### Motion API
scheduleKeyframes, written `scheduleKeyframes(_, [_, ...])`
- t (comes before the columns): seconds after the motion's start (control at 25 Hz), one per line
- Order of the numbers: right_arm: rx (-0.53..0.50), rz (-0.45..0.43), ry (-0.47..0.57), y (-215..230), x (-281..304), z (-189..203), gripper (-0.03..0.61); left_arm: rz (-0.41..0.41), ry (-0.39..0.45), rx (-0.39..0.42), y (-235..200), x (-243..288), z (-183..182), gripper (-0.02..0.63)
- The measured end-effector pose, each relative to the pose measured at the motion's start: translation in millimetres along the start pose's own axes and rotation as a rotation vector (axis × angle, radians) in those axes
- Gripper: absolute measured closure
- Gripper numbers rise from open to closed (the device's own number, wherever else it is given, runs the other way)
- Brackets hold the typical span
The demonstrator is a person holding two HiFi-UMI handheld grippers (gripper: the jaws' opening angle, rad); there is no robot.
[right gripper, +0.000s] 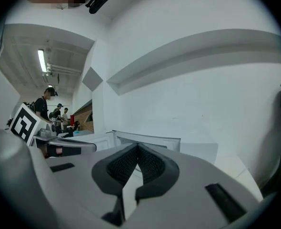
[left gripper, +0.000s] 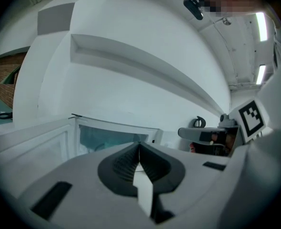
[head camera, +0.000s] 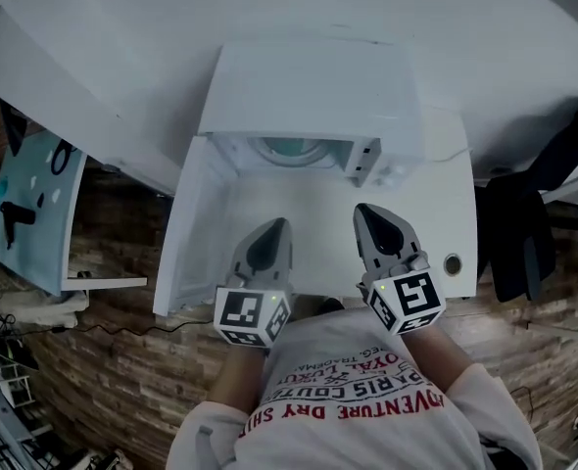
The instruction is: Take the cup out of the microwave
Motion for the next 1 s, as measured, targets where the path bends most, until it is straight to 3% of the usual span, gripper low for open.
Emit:
scheduleKeyframes(0.2, [0.004,-0.058,-0.018,22.3,24.9,7.3,0.568,-0.056,-0.007,-0.015,-2.0,24.5,7.4,0.606])
scheduleKeyframes(0.36, [-0.008,-0.079,-0.022,30.9,43.7,15.5,0.568,-0.049,-0.007,0.041,0.4,38.6,5.6,0.606])
scheduleKeyframes(0.68, [-0.048,-0.100,-0.055,30.1,82.0,43.9,0.568,-0.058,0.042,0.071,-30.4,71.6,20.0,0.606])
scheduleKeyframes(0.84, [-0.099,-0.089,-0.091,29.6,98.5,65.5,0.568,-0.025,0.006,0.039,-44.5,90.3,42.0,0.606])
scheduleKeyframes(1.0, [-0.059,-0.082,-0.134,32.3,115.5,85.5,0.568,-0.017,-0.011,0.019,-66.9,117.7,54.4,0.604])
Point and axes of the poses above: the fingertips, and each gripper's own axes: x forward along the fingers, y to its right, z out of its underside, the point moved 3 cm from there along -x, backward along the fingers, and after that the axes turned 5 degrees about z, right-handed, at the moved point
